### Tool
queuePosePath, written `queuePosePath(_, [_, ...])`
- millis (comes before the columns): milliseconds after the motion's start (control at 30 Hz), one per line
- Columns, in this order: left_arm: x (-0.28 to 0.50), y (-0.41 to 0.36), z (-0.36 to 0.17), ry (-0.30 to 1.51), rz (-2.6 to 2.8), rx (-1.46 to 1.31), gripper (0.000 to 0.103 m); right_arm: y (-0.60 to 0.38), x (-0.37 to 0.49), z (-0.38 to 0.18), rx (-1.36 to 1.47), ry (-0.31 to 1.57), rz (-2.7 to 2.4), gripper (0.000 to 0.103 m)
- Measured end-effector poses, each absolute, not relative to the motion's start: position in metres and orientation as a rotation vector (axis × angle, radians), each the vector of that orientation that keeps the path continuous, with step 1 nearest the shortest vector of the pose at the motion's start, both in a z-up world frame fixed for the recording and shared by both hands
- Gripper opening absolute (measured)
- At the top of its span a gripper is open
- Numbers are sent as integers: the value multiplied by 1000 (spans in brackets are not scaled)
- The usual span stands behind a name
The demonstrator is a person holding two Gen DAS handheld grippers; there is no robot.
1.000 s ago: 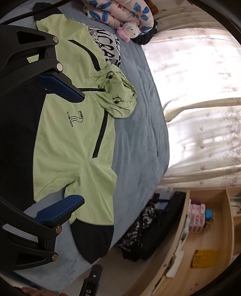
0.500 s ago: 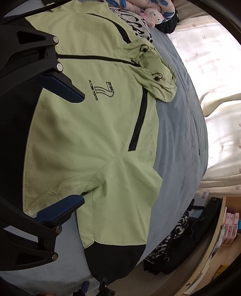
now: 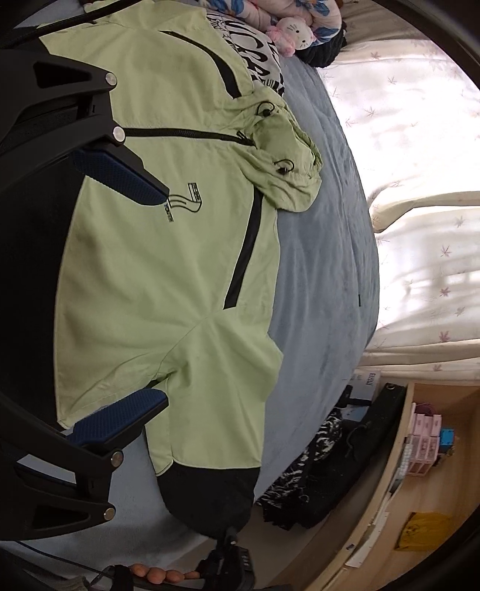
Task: Fold large clothes
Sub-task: 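Grasp the black cuff of one jacket sleeve with the right gripper, then fold the held sleeve across the jacket front with the right gripper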
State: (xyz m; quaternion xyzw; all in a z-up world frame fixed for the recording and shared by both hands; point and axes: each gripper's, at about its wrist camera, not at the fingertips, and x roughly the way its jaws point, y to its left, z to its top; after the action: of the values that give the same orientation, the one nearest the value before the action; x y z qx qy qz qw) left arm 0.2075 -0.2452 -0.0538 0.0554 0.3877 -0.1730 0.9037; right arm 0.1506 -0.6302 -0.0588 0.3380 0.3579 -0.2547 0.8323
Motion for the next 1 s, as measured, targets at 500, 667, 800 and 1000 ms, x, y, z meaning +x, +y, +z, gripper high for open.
queuePosePath(500, [187,-83,-44,813,-116,8,99,-296,195,-25,258,865,175,11])
queuePosePath(667, [194,-48,-75,923,-127,-89,99,-259,183,-92,239,1085,152,41])
queuePosePath(800, [200,-41,-95,990,-185,-196,99,-273,155,-105,337,1108,143,44])
queuePosePath(1000, [197,-82,-101,977,-266,-145,99,-292,122,-111,415,1072,42,44])
